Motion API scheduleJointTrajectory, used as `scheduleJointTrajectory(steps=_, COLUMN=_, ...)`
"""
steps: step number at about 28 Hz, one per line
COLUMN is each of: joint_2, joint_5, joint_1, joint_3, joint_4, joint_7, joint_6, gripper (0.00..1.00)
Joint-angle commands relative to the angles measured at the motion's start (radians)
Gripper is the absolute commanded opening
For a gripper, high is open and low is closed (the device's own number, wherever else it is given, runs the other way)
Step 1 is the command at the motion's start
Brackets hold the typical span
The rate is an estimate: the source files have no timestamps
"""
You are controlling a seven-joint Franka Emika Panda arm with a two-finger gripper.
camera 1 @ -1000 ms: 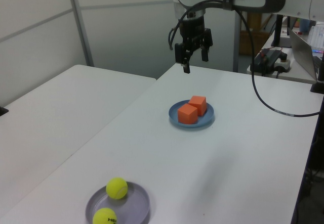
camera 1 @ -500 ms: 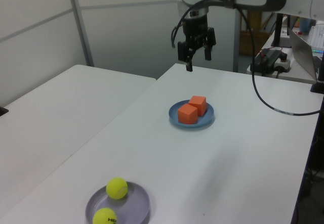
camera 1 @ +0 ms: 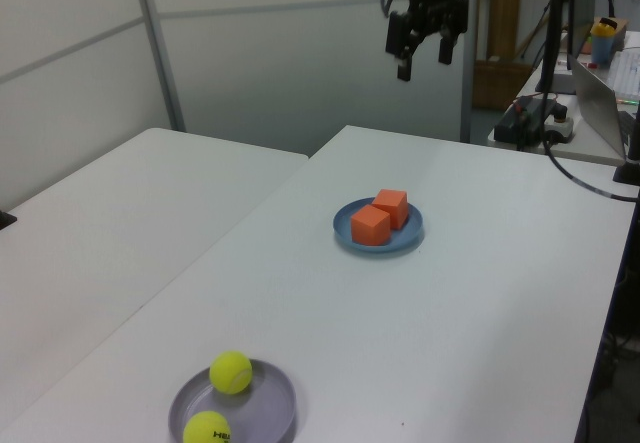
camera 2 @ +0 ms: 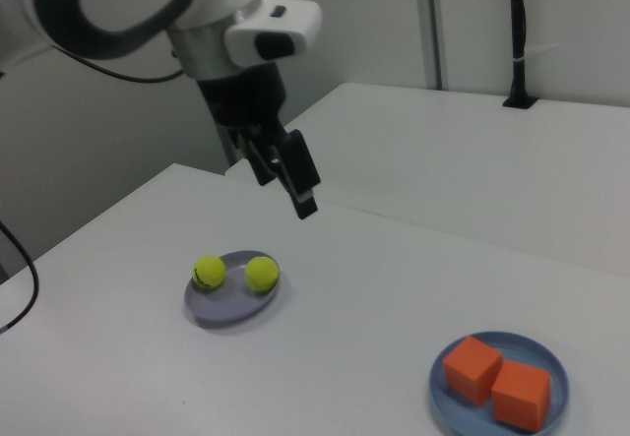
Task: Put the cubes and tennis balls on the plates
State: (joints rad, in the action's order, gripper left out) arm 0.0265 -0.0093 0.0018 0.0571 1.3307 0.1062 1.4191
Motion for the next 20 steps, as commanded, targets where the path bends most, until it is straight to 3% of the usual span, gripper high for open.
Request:
scheduleJointTrajectory(steps=1, joint_2=0.087, joint_5=0.029, joint_1=0.006, joint_3=-0.006, joint_4=0.07, joint_7=-0.01, joint_6=-0.012, gripper=1.0)
scheduleJointTrajectory(steps=9, joint_2=0.193, joint_5=0.046, joint_1=0.007, joint_3=-0.022, joint_4=0.111, joint_7=-0.04, joint_6=-0.032, gripper=1.0)
scheduleJointTrajectory(steps=13, joint_2=0.191, joint_5=0.046, joint_1=0.009, joint_3=-0.026, joint_4=0.088, joint_7=-0.045, joint_6=-0.12, gripper=1.0)
scheduleJointTrajectory(steps=20, joint_2=0.181, joint_5=0.049, joint_1=0.007, joint_3=-0.026, joint_4=0.085, joint_7=-0.059, joint_6=-0.117, gripper=1.0)
